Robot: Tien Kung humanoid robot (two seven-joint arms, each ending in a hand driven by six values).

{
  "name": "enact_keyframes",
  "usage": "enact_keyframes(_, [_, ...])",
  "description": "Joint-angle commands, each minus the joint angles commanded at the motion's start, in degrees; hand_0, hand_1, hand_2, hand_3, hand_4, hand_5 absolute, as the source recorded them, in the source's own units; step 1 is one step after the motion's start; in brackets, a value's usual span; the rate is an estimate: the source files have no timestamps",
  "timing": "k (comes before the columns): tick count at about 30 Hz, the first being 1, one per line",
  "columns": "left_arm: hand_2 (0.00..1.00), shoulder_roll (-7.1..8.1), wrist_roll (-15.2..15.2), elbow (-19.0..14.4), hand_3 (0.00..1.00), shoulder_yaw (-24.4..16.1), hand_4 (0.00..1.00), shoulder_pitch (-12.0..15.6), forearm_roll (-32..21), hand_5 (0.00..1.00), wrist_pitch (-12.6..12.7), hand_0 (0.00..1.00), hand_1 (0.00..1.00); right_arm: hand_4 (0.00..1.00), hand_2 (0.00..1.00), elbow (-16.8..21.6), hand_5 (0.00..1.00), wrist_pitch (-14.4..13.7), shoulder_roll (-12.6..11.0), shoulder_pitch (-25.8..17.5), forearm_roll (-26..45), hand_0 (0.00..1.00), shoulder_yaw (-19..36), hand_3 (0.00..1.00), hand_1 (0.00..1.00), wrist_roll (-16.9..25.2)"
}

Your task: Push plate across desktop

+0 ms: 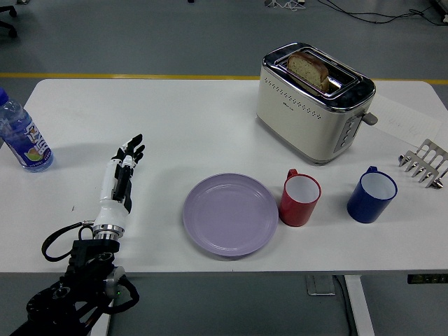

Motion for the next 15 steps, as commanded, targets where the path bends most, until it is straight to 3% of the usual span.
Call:
enact_keyframes(3, [0.825, 0.77, 0.0, -1.9, 0.730, -6.2, 0.473, 1.7, 2.0, 0.927, -1.2, 0.786, 0.802, 0.179, 0.579, 0.0, 0.326, 0.0, -0.1, 0.0, -0.1, 0.514, 0.3, 0.544, 0.478, 0.0])
enact_keyframes(4, [0.747, 1.13, 0.0, -2.8, 0.658, -8.8, 0.477, 2.5, 2.3, 0.929, -1.9, 0.714, 0.724, 0.180, 0.579, 0.0, 0.327, -0.1, -0.1, 0.1, -0.1, 0.514, 0.4, 0.544, 0.478, 0.1])
enact_keyframes(6, [0.747, 1.27, 0.0, -3.1, 0.658, -11.2, 0.477, 2.9, 2.5, 0.929, -2.2, 0.714, 0.724, 0.180, 0.579, 0.0, 0.327, -0.1, -0.2, 0.1, -0.1, 0.514, 0.4, 0.544, 0.478, 0.1])
enact_keyframes(8, [0.747, 1.17, 2.1, -4.5, 0.658, -15.8, 0.477, 4.9, 4.3, 0.929, -4.5, 0.714, 0.724, 0.180, 0.579, 0.0, 0.327, -0.1, -0.3, 0.0, -0.3, 0.514, 0.9, 0.544, 0.478, 0.1])
enact_keyframes(12, [0.731, 0.92, 10.2, -5.3, 0.659, -25.1, 0.470, 6.7, 2.7, 0.919, -10.9, 0.677, 0.708, 0.180, 0.579, 0.0, 0.328, -0.2, -0.4, 0.0, -0.7, 0.514, 1.4, 0.544, 0.478, 0.1])
enact_keyframes(15, [0.731, 0.85, 13.5, -6.0, 0.659, -28.7, 0.470, 7.4, 1.2, 0.919, -13.7, 0.677, 0.708, 0.180, 0.579, 0.0, 0.328, -0.2, -0.4, -0.1, -0.9, 0.514, 1.6, 0.544, 0.478, 0.1])
